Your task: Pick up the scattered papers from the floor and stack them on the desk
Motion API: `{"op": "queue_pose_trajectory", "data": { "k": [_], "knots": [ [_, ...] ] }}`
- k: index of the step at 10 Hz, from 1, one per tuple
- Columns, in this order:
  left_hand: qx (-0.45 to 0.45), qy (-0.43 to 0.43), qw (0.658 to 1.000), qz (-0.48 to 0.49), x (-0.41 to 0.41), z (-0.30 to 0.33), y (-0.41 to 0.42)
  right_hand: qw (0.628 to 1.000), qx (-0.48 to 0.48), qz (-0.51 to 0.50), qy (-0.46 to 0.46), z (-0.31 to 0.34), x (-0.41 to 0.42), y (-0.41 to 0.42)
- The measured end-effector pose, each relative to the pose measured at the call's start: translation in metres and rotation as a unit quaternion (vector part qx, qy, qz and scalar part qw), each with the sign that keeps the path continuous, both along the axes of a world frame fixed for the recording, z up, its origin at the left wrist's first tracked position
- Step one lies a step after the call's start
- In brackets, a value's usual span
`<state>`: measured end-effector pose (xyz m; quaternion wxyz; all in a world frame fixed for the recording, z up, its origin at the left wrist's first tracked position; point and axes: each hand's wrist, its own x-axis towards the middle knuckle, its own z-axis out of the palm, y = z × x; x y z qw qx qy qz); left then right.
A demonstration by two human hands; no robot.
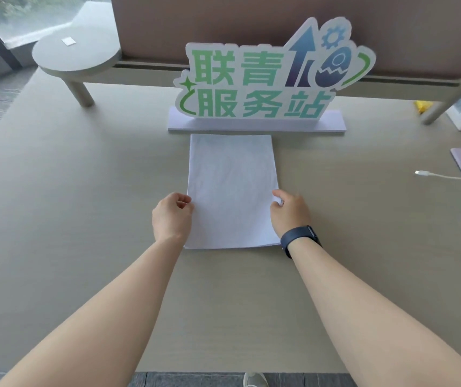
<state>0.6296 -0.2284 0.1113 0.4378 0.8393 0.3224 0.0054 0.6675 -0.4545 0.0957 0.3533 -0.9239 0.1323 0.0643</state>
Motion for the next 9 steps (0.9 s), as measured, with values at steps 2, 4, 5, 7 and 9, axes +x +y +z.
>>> {"op": "queue_pose_trajectory", "data": {
  "k": [2,4,5,7,9],
  "knots": [
    [0.034,-0.011,0.999,-0.006,0.0,-0.006,-0.002,0.999,-0.036,0.001,0.004,0.0,-0.004,0.003],
    [0.069,-0.015,0.997,-0.02,-0.001,-0.006,-0.002,0.999,-0.043,-0.009,0.016,0.003,-0.005,0.005],
    [0.083,-0.009,0.996,-0.03,-0.002,-0.006,-0.004,0.998,-0.059,-0.004,0.008,0.003,-0.005,0.006],
    [0.068,-0.013,0.996,-0.056,-0.004,-0.005,0.002,0.998,-0.063,0.009,0.018,0.005,-0.009,0.005],
    [0.029,-0.026,0.999,-0.022,-0.029,0.007,0.012,0.999,-0.004,-0.031,-0.019,0.015,-0.029,0.001]
  ]
}}
